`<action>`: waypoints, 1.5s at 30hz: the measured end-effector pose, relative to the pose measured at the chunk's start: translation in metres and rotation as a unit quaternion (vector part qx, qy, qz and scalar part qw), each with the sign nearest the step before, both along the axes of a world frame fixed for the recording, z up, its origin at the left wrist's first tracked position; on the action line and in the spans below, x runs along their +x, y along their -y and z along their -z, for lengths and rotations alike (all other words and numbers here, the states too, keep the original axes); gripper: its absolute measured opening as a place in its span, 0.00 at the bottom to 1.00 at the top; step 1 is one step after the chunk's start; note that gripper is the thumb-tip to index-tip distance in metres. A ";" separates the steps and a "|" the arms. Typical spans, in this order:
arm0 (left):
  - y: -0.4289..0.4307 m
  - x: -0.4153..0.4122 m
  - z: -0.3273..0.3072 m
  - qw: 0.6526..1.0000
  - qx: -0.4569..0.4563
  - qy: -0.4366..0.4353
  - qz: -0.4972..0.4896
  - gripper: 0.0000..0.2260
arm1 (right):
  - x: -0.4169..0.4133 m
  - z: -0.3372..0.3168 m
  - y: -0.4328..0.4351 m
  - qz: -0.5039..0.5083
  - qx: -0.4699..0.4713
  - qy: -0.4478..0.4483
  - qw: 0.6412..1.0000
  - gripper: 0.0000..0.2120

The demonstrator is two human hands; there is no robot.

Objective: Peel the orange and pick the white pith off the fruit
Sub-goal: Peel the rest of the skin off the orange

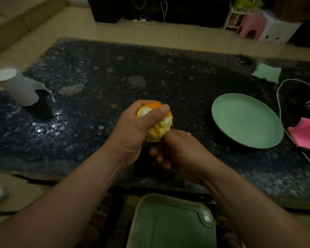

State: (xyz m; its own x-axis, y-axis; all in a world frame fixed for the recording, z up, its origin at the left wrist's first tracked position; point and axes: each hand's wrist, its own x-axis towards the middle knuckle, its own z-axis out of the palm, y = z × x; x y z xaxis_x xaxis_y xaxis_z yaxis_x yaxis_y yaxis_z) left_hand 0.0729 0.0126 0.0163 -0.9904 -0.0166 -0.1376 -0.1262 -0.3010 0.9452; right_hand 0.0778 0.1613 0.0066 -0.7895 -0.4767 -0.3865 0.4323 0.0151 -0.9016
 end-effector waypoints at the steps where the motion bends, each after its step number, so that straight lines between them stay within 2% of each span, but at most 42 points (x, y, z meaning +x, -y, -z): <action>1: 0.000 0.000 -0.001 1.000 -0.001 -0.002 0.002 0.20 | 0.000 0.001 0.000 0.007 0.005 -0.008 1.000 0.14; 8: -0.001 -0.004 -0.005 0.998 0.052 0.030 0.003 0.21 | 0.000 0.006 -0.002 0.001 0.083 -0.099 0.992 0.10; 12: 0.002 -0.006 -0.009 0.991 0.104 0.082 -0.027 0.24 | -0.004 0.002 -0.002 -0.023 0.067 -0.067 0.995 0.12; 15: 0.004 -0.006 -0.009 0.987 0.130 0.094 -0.030 0.22 | -0.004 0.002 -0.004 -0.039 0.036 -0.054 0.997 0.20; 17: 0.006 -0.006 -0.008 0.985 0.143 0.095 -0.017 0.22 | -0.006 0.003 -0.007 -0.030 0.052 -0.071 0.996 0.28; 18: 0.007 -0.006 -0.007 0.985 0.146 0.097 -0.011 0.23 | -0.006 0.002 -0.009 -0.027 0.067 -0.088 0.994 0.28; 22: 0.008 -0.006 -0.006 0.984 0.151 0.096 -0.005 0.24 | -0.006 -0.001 -0.011 -0.004 0.090 -0.128 0.988 0.20; 26: 0.005 -0.006 -0.002 0.993 0.093 0.072 -0.003 0.20 | -0.007 -0.001 -0.009 -0.007 0.174 -0.178 0.968 0.15; 32: -0.004 -0.003 0.008 0.998 0.018 0.049 -0.023 0.23 | -0.007 0.004 -0.007 -0.006 0.229 -0.202 0.952 0.14; 35: -0.005 -0.004 0.008 0.997 0.044 0.062 -0.033 0.21 | -0.008 0.008 -0.008 -0.001 0.235 -0.206 0.950 0.12; 38: -0.001 -0.007 0.004 0.987 0.119 0.105 -0.040 0.17 | -0.011 0.011 -0.009 0.011 0.222 -0.207 0.953 0.10; 42: 0.013 -0.011 0.002 0.967 0.163 0.175 -0.091 0.20 | -0.017 0.020 -0.013 0.037 0.197 -0.202 0.959 0.14; 43: 0.016 -0.012 0.002 0.963 0.163 0.186 -0.107 0.21 | -0.020 0.024 -0.014 0.037 0.220 -0.224 0.949 0.14; 45: 0.019 -0.012 0.003 0.958 0.161 0.200 -0.126 0.21 | -0.024 0.033 -0.018 0.012 0.310 -0.302 0.901 0.12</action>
